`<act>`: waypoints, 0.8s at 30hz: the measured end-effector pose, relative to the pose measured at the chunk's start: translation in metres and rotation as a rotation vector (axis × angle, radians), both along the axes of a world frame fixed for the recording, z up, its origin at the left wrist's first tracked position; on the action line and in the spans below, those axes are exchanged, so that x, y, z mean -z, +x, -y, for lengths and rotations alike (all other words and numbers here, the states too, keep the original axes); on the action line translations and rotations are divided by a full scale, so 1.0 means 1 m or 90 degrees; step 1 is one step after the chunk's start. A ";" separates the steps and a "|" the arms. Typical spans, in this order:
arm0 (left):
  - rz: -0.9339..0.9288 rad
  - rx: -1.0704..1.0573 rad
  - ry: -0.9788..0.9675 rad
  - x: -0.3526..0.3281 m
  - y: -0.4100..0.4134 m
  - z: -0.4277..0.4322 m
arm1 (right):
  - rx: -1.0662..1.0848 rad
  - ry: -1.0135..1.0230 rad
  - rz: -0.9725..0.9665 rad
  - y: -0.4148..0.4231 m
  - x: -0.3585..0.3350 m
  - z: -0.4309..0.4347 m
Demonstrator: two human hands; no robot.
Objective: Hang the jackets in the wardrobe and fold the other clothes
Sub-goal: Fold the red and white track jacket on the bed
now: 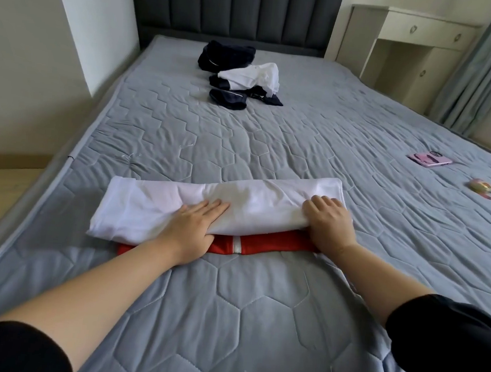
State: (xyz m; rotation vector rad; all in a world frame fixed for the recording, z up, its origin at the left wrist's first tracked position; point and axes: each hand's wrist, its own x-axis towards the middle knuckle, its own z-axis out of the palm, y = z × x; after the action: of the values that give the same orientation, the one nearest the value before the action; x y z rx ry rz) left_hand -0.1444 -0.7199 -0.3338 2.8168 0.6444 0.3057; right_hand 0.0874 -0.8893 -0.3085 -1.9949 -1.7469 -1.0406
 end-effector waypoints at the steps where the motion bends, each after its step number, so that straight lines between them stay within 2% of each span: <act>1: 0.012 0.002 -0.017 -0.001 0.000 -0.001 | 0.008 0.003 -0.002 0.003 -0.003 0.003; 5: 0.057 -0.023 -0.128 -0.007 0.002 -0.010 | 0.062 0.076 -0.011 0.026 -0.019 0.015; 7: 0.055 -0.027 -0.140 -0.009 0.001 -0.013 | 0.106 0.078 -0.032 0.036 -0.024 0.023; 10: 0.049 0.005 -0.122 -0.008 0.001 -0.012 | 0.146 -0.065 -0.043 0.040 -0.014 0.030; 13: -0.005 0.032 -0.046 -0.005 0.000 -0.009 | 0.233 -0.310 -0.131 0.040 0.006 0.032; 14: -0.039 0.035 -0.003 -0.003 -0.001 -0.008 | 0.237 -0.349 -0.169 0.040 0.010 0.034; 16: -0.106 0.032 0.086 0.002 -0.003 -0.005 | 0.191 -0.341 -0.229 0.038 0.010 0.034; 20: -0.162 0.017 0.151 0.001 -0.002 -0.003 | 0.176 -0.439 -0.328 0.030 -0.012 0.018; 22: -0.181 0.021 0.219 -0.002 -0.001 -0.004 | 0.149 -0.385 -0.392 0.018 -0.025 0.007; 24: -0.213 0.031 0.292 -0.006 -0.002 -0.002 | 0.080 -0.198 -0.411 -0.002 -0.035 -0.001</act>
State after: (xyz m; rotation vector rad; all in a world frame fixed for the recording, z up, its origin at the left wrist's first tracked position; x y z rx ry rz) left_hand -0.1468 -0.7183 -0.3273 3.3609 0.6360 -0.0406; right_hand 0.0850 -0.8883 -0.2734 -2.2941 -1.4912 -0.0993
